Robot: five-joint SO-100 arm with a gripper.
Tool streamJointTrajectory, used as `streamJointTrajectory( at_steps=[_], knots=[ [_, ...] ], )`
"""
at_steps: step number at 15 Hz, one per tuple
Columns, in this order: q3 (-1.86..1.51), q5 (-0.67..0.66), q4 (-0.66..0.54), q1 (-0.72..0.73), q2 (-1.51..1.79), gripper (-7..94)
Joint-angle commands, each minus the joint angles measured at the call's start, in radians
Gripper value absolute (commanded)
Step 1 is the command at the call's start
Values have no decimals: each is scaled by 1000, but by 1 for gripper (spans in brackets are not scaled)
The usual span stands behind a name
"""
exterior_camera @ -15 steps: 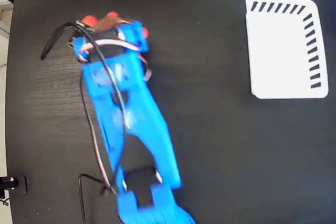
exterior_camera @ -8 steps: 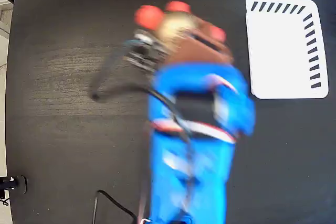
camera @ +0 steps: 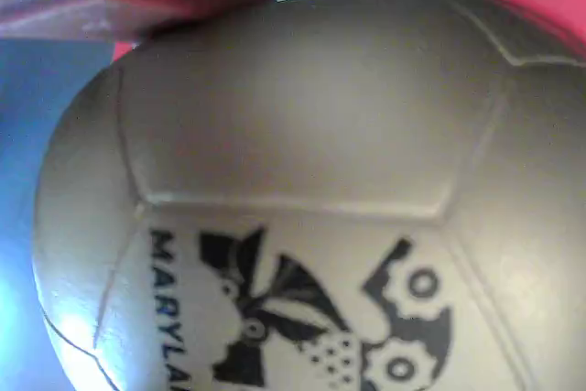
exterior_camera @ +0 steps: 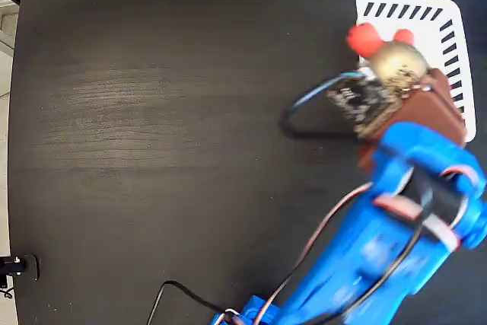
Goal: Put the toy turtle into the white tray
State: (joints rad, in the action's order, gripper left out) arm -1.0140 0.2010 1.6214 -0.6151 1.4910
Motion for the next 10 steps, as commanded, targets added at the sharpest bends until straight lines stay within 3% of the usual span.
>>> streamJointTrajectory(
  at_steps=[1, 10],
  knots=[
    [133, -12, 2, -51, -71, -4],
    [446, 11, -72, -87, -495, -4]
  ],
)
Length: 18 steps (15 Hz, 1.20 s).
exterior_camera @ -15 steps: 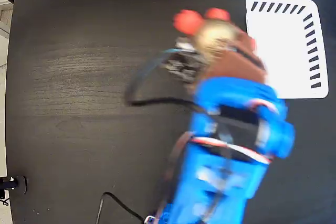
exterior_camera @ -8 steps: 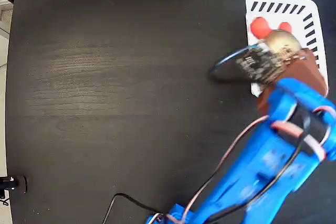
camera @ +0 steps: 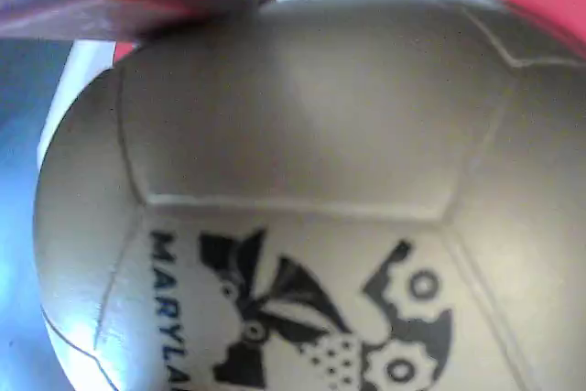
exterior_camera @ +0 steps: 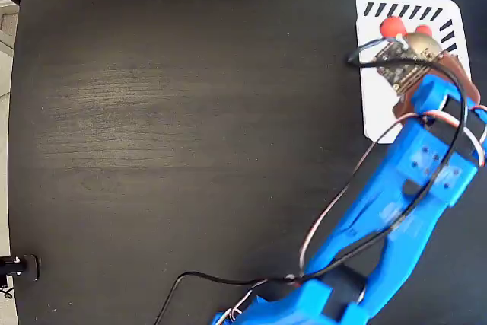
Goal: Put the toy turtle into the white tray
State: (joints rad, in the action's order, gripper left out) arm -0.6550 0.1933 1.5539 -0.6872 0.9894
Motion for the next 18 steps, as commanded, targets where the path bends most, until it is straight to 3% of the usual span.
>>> streamJointTrajectory(
  at_steps=[1, 15, 17, 18],
  knots=[
    [121, 23, -5, -15, -37, -4],
    [359, 35, 25, -37, -305, -2],
    [359, 38, 25, -38, -308, 9],
    [359, 43, 28, -40, -308, 23]
  ],
)
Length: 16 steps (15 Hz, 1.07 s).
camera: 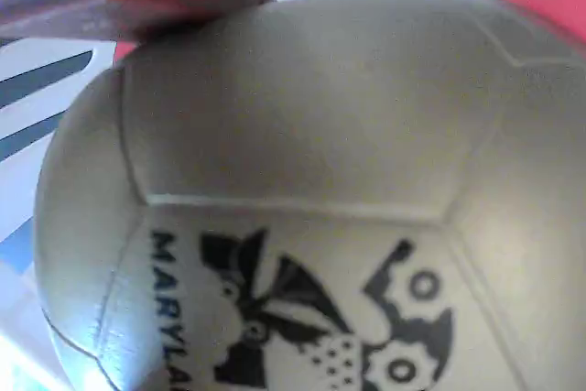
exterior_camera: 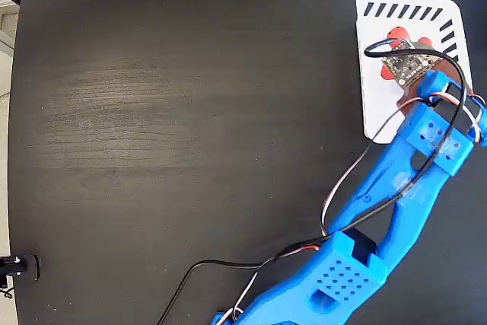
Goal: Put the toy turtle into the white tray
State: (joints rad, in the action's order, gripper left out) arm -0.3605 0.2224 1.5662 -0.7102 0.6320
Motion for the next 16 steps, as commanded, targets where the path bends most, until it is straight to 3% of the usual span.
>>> streamJointTrajectory(
  at_steps=[1, 3, 9, 10, 11, 12, 14, 16],
  knots=[
    [69, 14, 26, -17, 49, 40],
    [77, 12, 48, -17, 49, 60],
    [80, 12, 77, -17, 64, 61],
    [81, 14, 77, -15, 83, 57],
    [81, 18, 72, -12, 112, 47],
    [84, 32, 60, -11, 149, 29],
    [103, 43, 54, 2, 224, 7],
    [86, 51, 60, 26, 327, -3]
  ],
)
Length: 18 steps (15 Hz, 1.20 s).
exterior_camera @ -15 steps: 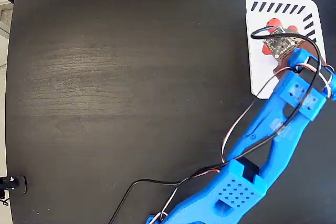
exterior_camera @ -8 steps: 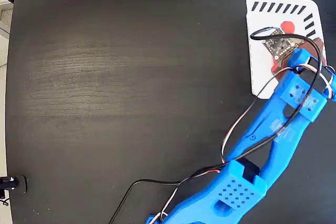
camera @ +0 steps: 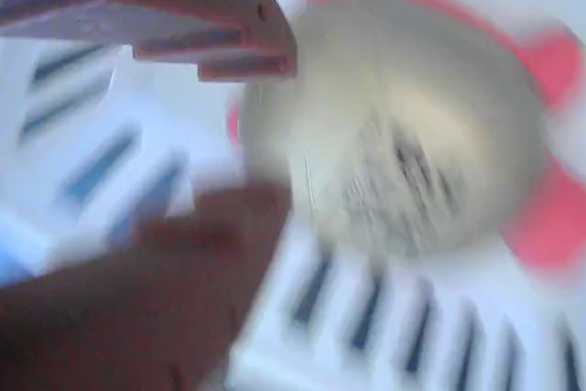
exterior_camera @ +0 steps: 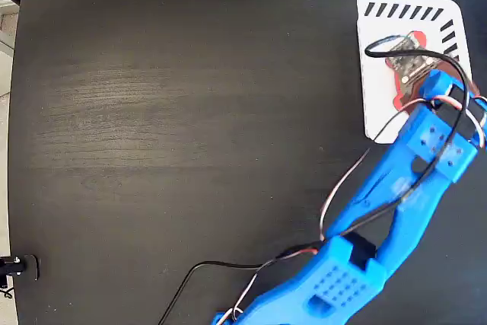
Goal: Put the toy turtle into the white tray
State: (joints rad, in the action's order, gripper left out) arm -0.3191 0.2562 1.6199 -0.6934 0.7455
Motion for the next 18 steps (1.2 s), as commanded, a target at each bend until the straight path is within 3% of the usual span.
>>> streamJointTrajectory(
  at_steps=[1, 6, 9, 13, 16, 18],
  knots=[
    [17, 23, 20, 26, 279, -3],
    [-390, 32, 41, 175, 750, 0],
    [-815, -17, 14, 394, 1054, -1],
    [-1371, -15, -230, 666, 1408, -1],
    [-1844, -44, -431, 775, 1712, -1],
    [-2092, -49, -497, 796, 1868, -1]
  ],
)
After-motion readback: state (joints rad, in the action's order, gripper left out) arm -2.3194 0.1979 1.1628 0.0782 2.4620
